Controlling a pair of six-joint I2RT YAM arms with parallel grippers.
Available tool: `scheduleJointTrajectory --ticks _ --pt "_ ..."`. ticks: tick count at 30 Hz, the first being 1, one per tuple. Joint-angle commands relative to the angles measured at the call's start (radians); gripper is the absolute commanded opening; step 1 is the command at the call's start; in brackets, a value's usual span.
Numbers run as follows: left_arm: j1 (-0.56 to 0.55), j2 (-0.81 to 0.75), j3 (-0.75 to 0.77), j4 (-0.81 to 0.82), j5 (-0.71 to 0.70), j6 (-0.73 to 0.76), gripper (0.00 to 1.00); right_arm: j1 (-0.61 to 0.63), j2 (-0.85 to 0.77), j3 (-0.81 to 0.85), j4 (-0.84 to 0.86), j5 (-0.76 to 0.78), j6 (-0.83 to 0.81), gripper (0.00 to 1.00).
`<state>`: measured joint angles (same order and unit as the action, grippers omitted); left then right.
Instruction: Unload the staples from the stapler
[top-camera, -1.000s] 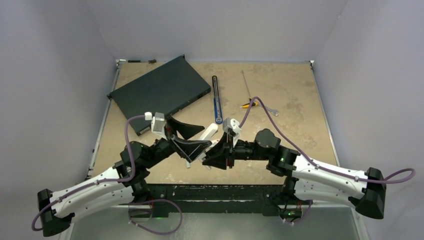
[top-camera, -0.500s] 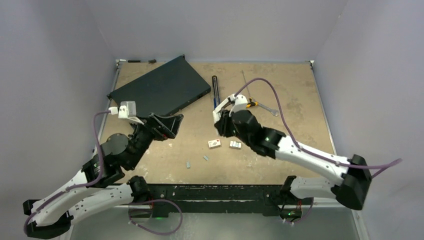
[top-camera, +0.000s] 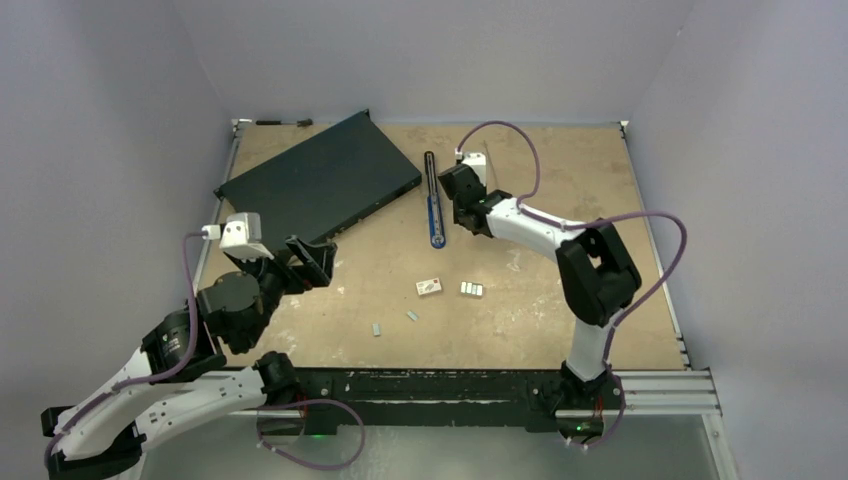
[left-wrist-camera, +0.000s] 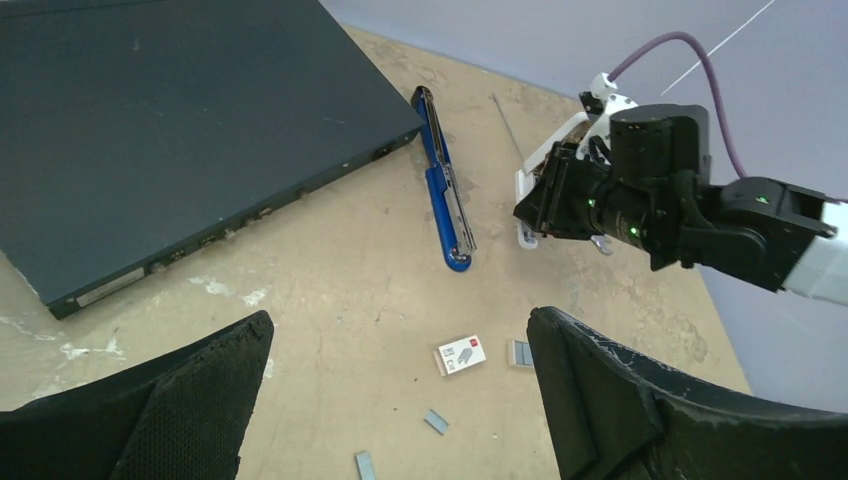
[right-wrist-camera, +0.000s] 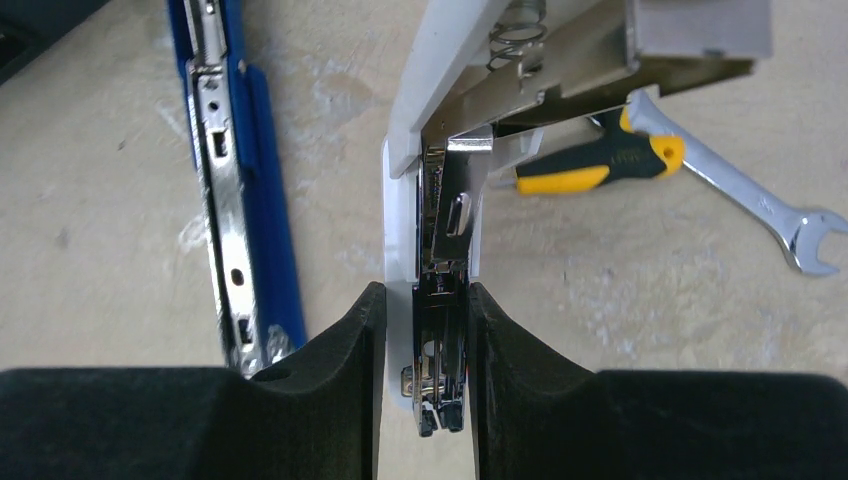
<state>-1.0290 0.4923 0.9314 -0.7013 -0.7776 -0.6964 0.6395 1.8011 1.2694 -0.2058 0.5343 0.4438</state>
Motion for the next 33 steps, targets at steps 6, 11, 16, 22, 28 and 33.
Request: scheduleJointTrajectory --ticks 6,11,16,22,28,33 --pt "0.001 -0.022 -0.059 -0.058 -0.009 0.041 0.96 -0.040 0.219 0.191 0.027 0.007 -0.106 0.00" --pt "0.001 -0.029 -0.060 -0.060 -0.019 0.049 0.96 -0.042 0.277 0.228 0.017 -0.001 -0.116 0.00" --pt "0.001 -0.064 -0.065 -0.057 -0.017 0.057 0.96 -0.042 0.320 0.263 0.014 -0.035 -0.144 0.00" --pt "0.001 -0.075 -0.072 -0.051 -0.014 0.063 0.96 -0.043 0.321 0.267 0.002 -0.065 -0.150 0.19" --pt "0.001 -0.061 -0.070 -0.058 -0.014 0.059 0.96 -0.043 0.301 0.250 0.001 -0.078 -0.150 0.41" --pt "0.001 -0.081 -0.072 -0.058 -0.020 0.057 0.96 -0.043 0.247 0.246 -0.006 -0.071 -0.148 0.51"
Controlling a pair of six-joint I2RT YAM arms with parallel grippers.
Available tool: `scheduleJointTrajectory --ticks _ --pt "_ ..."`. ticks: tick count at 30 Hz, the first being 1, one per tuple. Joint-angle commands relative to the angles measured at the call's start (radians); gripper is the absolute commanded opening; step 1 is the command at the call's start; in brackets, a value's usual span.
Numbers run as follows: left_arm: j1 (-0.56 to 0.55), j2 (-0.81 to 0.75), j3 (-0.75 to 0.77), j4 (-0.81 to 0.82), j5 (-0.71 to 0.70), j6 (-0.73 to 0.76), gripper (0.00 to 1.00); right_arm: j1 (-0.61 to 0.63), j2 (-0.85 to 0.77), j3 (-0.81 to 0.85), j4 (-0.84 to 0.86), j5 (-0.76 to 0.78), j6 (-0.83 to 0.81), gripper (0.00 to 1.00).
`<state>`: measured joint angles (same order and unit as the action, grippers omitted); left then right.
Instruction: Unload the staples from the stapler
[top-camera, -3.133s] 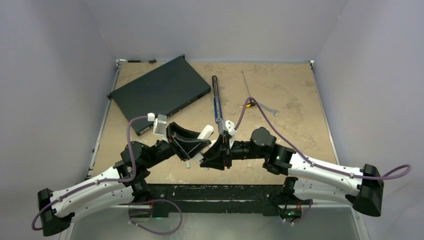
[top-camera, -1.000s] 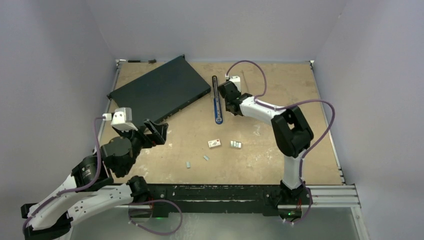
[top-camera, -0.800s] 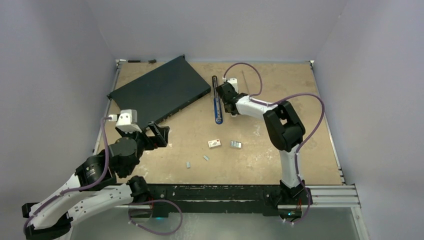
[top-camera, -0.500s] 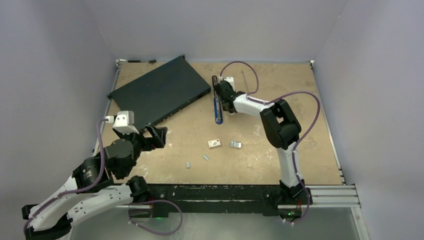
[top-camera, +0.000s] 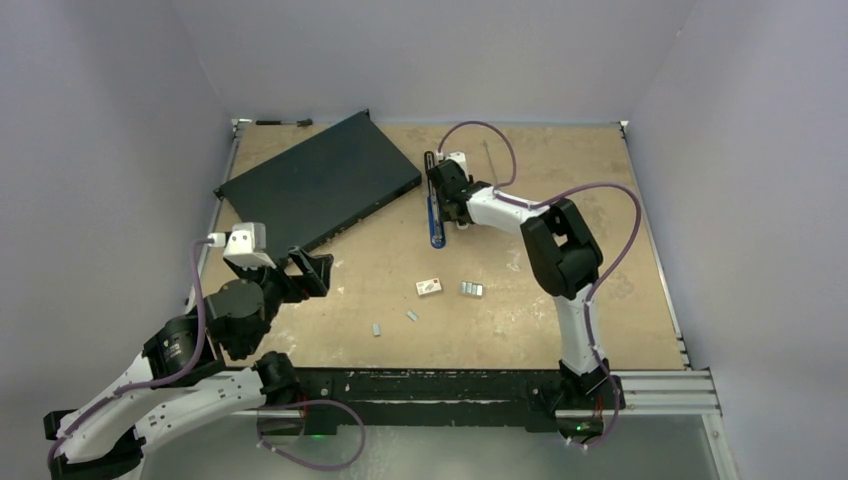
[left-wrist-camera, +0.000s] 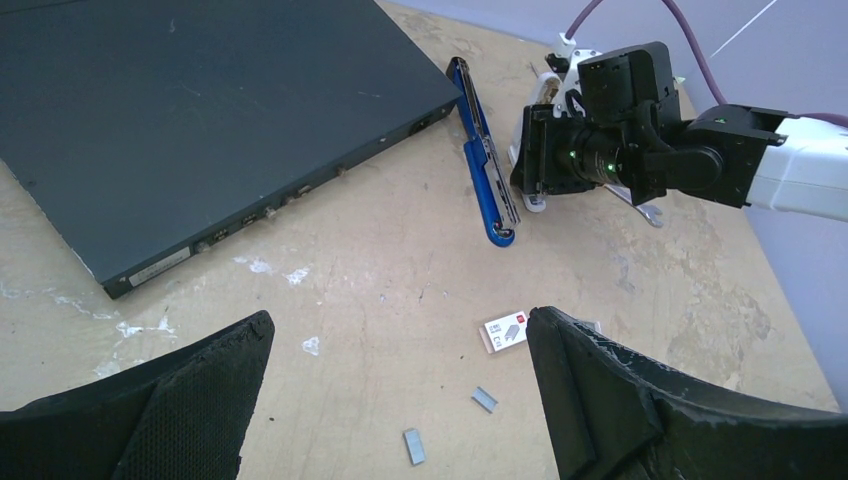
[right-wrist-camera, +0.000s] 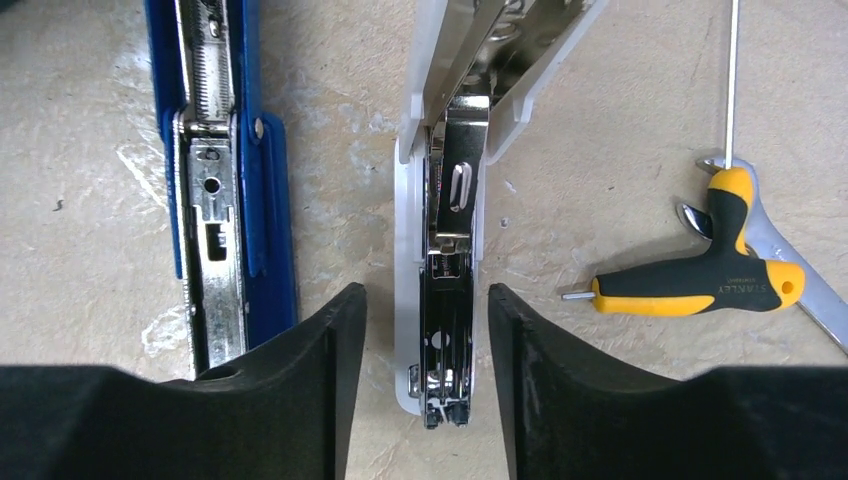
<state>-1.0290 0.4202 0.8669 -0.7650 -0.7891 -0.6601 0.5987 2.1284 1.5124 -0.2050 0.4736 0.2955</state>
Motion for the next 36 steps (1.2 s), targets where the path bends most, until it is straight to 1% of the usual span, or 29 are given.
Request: scheduleJointTrajectory --ticks 1,8,14,18,23,27,31,36 --pt "0.001 -0.013 -0.008 0.007 -0.010 0.019 0.96 -0.002 -0.092 0.002 -0.009 -0.009 0.001 0.53" --pt "0.000 -0.018 -0.010 0.007 -0.011 0.022 0.96 -0.002 -0.210 -0.003 -0.041 -0.005 0.013 0.59" --pt "0.001 -0.017 -0.009 0.007 -0.013 0.022 0.96 -0.002 -0.385 -0.076 -0.053 -0.037 0.046 0.60" --pt "0.001 -0.012 -0.011 0.007 -0.018 0.017 0.96 -0.002 -0.540 -0.221 -0.034 -0.068 0.092 0.61" --pt "0.000 0.027 -0.009 0.002 -0.027 0.006 0.96 0.000 -0.775 -0.441 0.002 -0.214 0.133 0.64" --pt "0.000 0.062 -0.002 -0.016 -0.037 -0.014 0.96 0.000 -0.974 -0.560 -0.011 -0.301 0.196 0.66" --pt "0.001 0.061 -0.005 -0.030 -0.040 -0.052 0.96 0.000 -1.078 -0.582 -0.068 -0.390 0.252 0.69" --pt "0.000 0.060 0.000 -0.046 -0.042 -0.065 0.96 0.000 -1.107 -0.520 -0.149 -0.385 0.270 0.70"
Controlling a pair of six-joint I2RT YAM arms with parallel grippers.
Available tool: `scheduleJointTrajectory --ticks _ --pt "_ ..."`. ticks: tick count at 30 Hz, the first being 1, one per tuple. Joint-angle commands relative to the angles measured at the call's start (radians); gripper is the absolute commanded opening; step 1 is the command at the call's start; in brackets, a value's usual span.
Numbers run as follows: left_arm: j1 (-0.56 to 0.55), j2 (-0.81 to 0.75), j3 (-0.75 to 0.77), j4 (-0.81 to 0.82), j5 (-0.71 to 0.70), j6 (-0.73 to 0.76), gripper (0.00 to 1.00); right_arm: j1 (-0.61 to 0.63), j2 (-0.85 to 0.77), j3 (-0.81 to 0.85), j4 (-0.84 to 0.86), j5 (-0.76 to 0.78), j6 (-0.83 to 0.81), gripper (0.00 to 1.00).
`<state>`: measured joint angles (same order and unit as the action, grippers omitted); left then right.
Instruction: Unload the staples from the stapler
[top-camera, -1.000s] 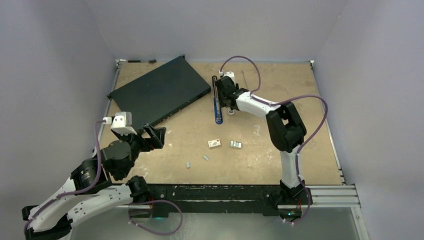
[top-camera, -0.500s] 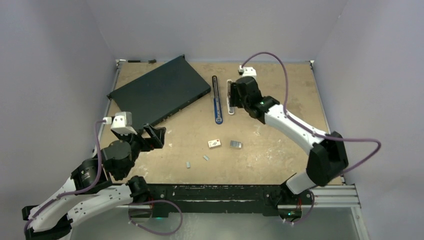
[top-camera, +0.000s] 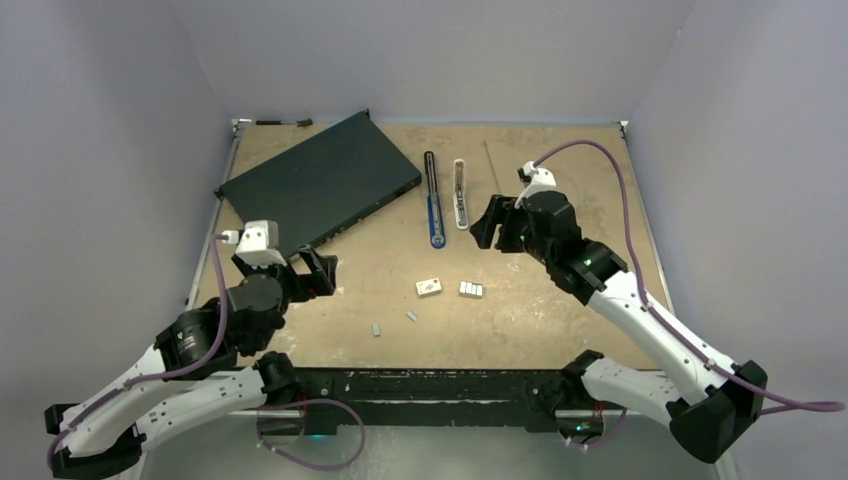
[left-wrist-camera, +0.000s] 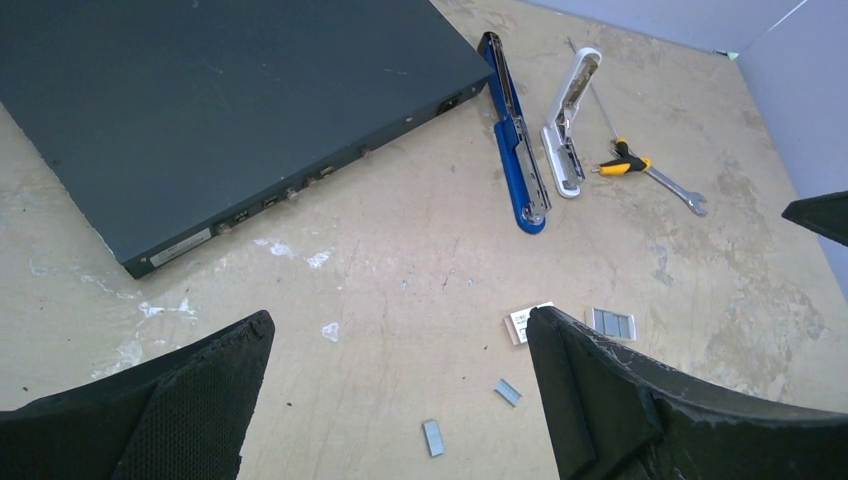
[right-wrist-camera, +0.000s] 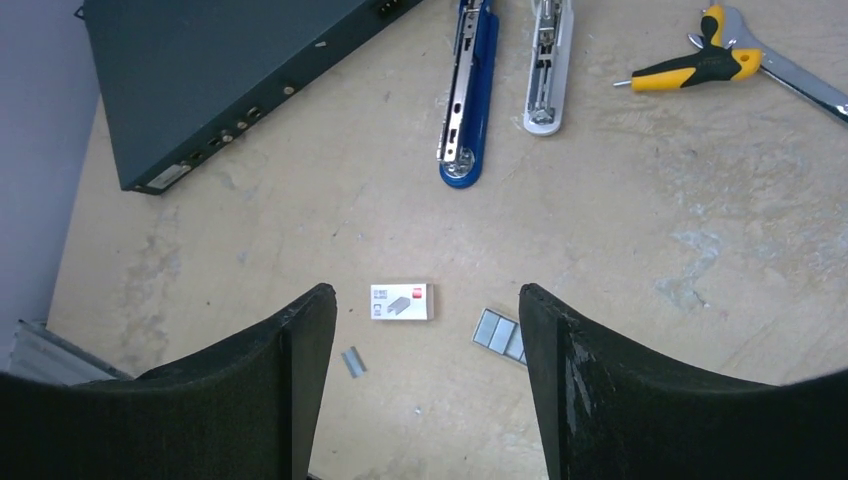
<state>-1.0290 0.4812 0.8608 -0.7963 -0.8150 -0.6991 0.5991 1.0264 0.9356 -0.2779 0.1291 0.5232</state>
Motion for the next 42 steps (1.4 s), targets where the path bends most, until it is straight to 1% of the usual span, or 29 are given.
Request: scheduleJointTrajectory --ticks 1,5,13,18,20,23,25,28,31,34,36,39,42 --pt "0.000 0.002 0.005 -0.015 -0.012 -0.026 0.96 -0.001 -0.007 0.066 -0.084 -0.038 0.043 0.70" --pt "0.000 0.035 0.009 -0.020 0.003 -0.022 0.96 -0.001 -0.027 0.074 -0.102 -0.033 0.038 0.71" --pt "-0.001 0.075 0.007 -0.023 0.049 -0.035 0.94 -0.001 -0.086 0.026 -0.176 0.010 0.076 0.70" --pt "-0.001 0.138 -0.029 -0.025 0.136 -0.146 0.87 0.000 -0.040 0.006 -0.223 -0.023 0.079 0.64" --pt "-0.002 0.170 -0.059 -0.013 0.176 -0.198 0.84 0.001 -0.041 -0.022 -0.207 -0.049 0.079 0.63" --pt "-0.001 0.201 -0.114 0.007 0.200 -0.273 0.85 0.022 -0.058 -0.073 -0.151 -0.087 0.087 0.63" --pt "0.000 0.212 -0.137 0.020 0.196 -0.299 0.87 0.066 -0.046 -0.089 -0.131 -0.066 0.104 0.63" --pt "-0.001 0.225 -0.147 0.037 0.179 -0.308 0.90 0.212 0.010 -0.088 -0.107 0.041 0.154 0.63" --pt "0.000 0.246 -0.133 0.043 0.182 -0.307 0.91 0.322 0.074 -0.080 -0.072 0.099 0.196 0.62" --pt "-0.001 0.259 -0.143 0.070 0.212 -0.309 0.91 0.419 0.132 -0.081 0.003 0.147 0.209 0.60" --pt "0.007 0.271 -0.165 0.110 0.239 -0.304 0.93 0.466 0.171 -0.086 0.074 0.161 0.200 0.57" --pt "0.079 0.309 -0.182 0.156 0.343 -0.280 0.94 0.528 0.220 -0.104 0.191 0.194 0.190 0.55" --pt "0.222 0.340 -0.219 0.221 0.491 -0.228 0.94 0.559 0.270 -0.122 0.310 0.177 0.187 0.54"
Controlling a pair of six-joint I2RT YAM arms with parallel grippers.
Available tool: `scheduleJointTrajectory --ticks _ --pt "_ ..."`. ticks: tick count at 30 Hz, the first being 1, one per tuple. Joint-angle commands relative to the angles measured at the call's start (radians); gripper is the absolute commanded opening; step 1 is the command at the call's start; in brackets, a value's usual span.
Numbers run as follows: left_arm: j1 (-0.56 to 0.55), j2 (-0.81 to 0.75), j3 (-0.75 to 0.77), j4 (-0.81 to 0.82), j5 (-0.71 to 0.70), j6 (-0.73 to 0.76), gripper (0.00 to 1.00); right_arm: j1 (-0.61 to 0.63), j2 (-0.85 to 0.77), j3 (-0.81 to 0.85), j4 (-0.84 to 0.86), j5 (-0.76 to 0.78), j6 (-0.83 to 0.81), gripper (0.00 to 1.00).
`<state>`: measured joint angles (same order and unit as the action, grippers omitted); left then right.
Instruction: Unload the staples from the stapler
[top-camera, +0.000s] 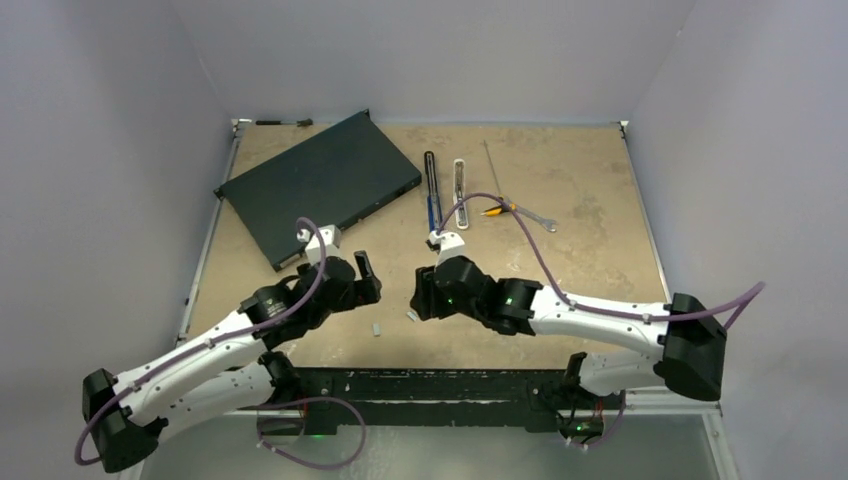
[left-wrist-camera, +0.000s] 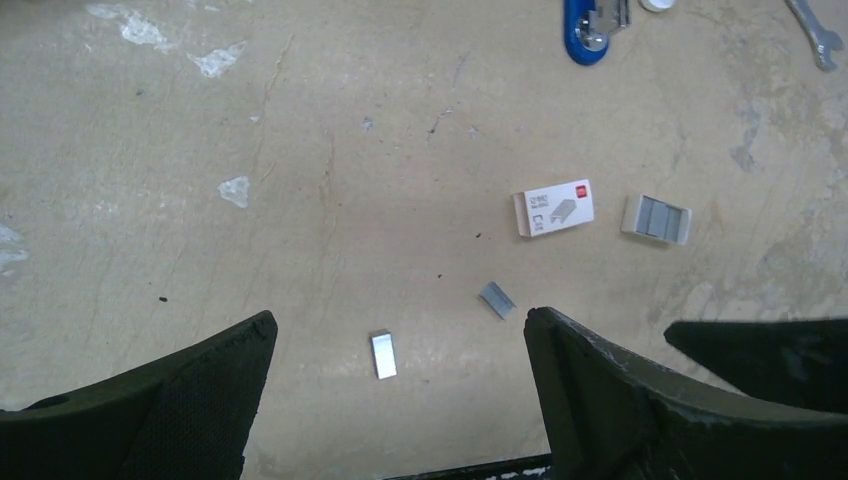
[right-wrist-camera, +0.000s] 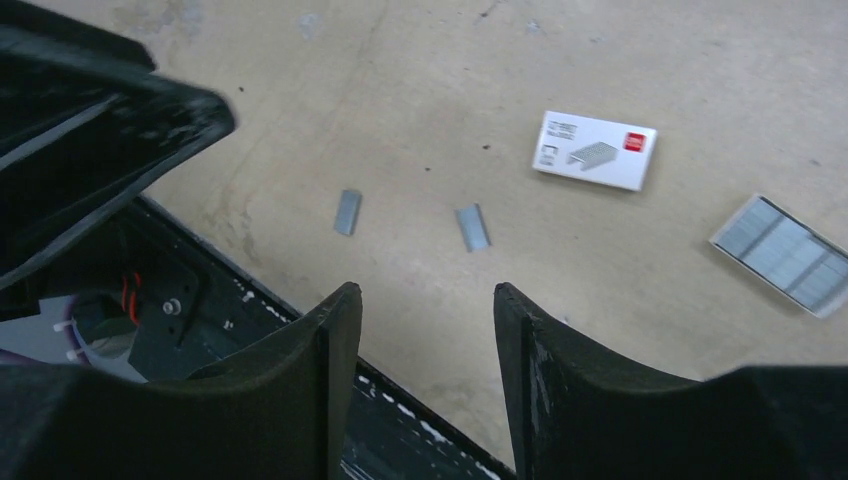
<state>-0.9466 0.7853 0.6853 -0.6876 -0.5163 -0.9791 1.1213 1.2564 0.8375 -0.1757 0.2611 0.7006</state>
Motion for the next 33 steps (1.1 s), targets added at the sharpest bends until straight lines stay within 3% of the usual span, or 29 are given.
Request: scheduleJointTrajectory --ticks 1,4,7,12,16,21,26,33 --pt "0.204 0.041 -0.058 0.143 0.260 0.078 0.94 0.043 0.062 -0.013 0.223 0.034 0.016 0.53" --pt "0.397 0.065 -0.064 0.145 0.403 0.147 0.92 0.072 0.138 0.036 0.245 0.004 -0.015 0.53" --pt "0.468 0.056 -0.050 0.147 0.395 0.180 0.92 0.113 0.192 0.091 0.179 0.068 -0.024 0.50" --pt "0.477 0.080 -0.005 0.177 0.465 0.186 0.90 0.122 0.232 0.130 0.063 0.047 -0.016 0.48" --pt "0.477 0.081 0.022 0.176 0.470 0.242 0.88 0.121 0.285 0.180 -0.113 0.116 -0.001 0.50" --pt "0.477 -0.026 0.101 0.095 0.432 0.325 0.88 0.107 0.304 0.178 -0.135 0.068 -0.058 0.53" --pt "0.477 -0.004 0.234 -0.036 0.320 0.464 0.89 0.088 0.372 0.197 -0.134 0.023 -0.134 0.53" --pt "0.477 0.011 0.225 0.043 0.310 0.534 0.88 -0.022 0.409 0.213 -0.085 -0.057 -0.228 0.51"
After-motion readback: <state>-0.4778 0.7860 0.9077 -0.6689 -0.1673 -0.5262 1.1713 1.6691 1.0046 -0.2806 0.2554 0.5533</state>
